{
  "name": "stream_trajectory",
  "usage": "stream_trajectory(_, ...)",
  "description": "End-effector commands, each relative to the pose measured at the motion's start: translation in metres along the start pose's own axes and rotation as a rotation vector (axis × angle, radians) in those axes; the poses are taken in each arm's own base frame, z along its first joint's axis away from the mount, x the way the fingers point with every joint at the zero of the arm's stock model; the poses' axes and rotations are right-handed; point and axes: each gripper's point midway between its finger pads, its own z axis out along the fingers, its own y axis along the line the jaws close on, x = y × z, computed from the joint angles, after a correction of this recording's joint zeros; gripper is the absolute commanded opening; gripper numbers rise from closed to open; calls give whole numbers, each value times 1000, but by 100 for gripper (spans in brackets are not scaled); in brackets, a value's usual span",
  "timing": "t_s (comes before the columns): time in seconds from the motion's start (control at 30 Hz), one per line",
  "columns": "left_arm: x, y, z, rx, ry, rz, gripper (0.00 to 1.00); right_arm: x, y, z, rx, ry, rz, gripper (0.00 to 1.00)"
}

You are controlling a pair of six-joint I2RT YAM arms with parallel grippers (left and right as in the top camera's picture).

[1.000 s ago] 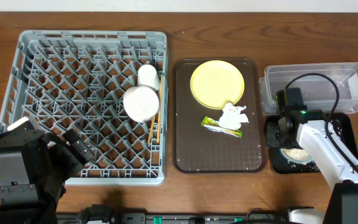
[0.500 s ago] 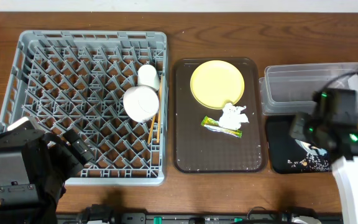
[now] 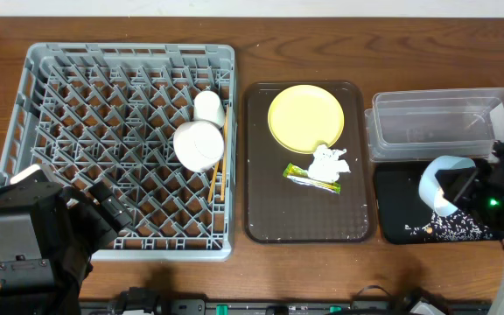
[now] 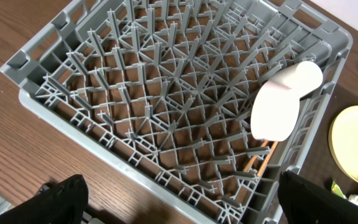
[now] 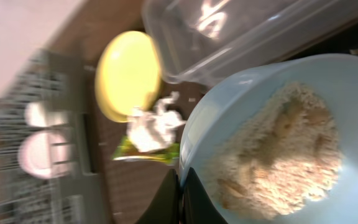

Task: Sort waste into correct bins and load items into the dishwasher rack
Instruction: 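Grasp the blue bowl rim with the right gripper and tilt it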

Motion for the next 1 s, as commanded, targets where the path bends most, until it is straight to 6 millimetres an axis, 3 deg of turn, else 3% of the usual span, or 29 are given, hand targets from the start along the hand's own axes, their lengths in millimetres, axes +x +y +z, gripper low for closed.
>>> stream_trajectory(0.0, -2, 3, -1, -17, -11, -6, 98, -10, 30, -14, -278, -33, -28, 1)
stream_trajectory(0.17, -2, 3, -1, -17, -11, -6, 98, -22, 11, -18, -352, -69, 6, 1)
stream_trajectory(0.63, -2, 3, -1, -17, -11, -6, 98, -35, -36, 0, -616, -102, 258, 1)
stream_trajectory(0.97, -2, 3, -1, -17, -11, -6, 98, -34, -48, 7, -704, -127, 411, 1)
